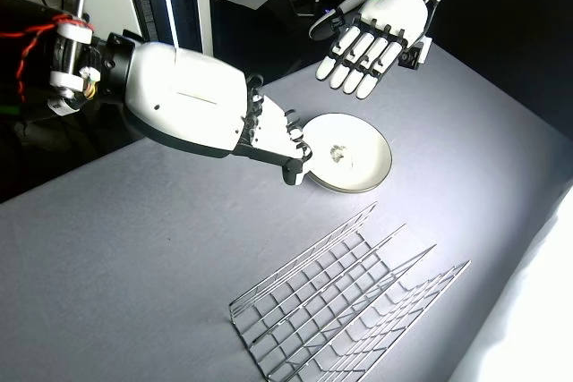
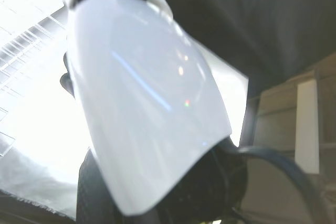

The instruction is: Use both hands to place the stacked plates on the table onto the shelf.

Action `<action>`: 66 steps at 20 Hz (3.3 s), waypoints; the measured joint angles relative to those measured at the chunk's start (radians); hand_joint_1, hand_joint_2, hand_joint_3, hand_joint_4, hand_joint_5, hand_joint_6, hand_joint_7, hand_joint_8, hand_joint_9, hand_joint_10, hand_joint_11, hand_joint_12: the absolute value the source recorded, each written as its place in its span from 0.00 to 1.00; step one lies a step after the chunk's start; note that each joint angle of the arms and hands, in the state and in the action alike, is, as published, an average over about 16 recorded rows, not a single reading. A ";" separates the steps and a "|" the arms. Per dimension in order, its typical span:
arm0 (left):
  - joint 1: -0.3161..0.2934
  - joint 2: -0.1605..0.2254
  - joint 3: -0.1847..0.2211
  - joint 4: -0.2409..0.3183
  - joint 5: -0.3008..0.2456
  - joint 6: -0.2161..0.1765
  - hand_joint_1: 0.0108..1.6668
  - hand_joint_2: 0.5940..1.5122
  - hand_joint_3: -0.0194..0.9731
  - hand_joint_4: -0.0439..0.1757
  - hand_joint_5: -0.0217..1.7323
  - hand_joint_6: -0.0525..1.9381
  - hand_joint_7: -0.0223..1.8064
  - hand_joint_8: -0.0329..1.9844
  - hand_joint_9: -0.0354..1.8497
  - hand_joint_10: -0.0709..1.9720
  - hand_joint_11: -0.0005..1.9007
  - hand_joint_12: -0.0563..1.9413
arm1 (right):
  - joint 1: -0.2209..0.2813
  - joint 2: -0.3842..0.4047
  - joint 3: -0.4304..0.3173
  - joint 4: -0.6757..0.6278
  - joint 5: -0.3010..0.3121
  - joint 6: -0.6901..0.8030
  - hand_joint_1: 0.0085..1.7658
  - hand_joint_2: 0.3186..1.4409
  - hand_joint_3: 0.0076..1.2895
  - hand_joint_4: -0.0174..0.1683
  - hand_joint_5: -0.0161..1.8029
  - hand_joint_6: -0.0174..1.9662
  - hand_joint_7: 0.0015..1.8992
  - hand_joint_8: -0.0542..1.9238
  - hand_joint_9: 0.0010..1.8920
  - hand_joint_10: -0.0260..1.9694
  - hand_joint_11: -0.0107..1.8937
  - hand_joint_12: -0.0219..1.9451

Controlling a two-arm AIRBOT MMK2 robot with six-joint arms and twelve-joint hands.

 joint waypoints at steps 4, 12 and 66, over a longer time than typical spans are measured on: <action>-0.018 -0.013 0.024 0.073 -0.028 -0.055 0.01 0.52 0.06 0.22 0.02 0.03 0.03 0.02 0.03 0.04 0.01 0.02 | -0.007 0.002 -0.002 -0.014 0.004 0.000 0.17 0.81 0.01 0.13 0.22 0.02 0.22 0.04 0.21 0.03 0.01 0.55; -0.033 -0.054 0.110 0.285 -0.089 -0.162 0.01 0.53 0.05 0.20 0.03 0.02 0.04 0.01 0.04 0.04 0.01 0.02 | -0.011 0.000 -0.007 -0.055 0.008 0.000 0.31 0.71 0.01 0.14 0.21 0.02 0.21 0.04 0.21 0.03 0.02 0.54; 0.090 -0.250 0.464 0.639 -0.081 -0.216 0.00 0.56 0.04 0.16 0.01 0.02 0.02 0.01 0.03 0.03 0.01 0.02 | 0.000 -0.271 0.251 -0.237 0.139 -0.018 0.51 0.60 0.01 0.14 0.17 0.02 0.17 0.04 0.17 0.02 0.02 0.47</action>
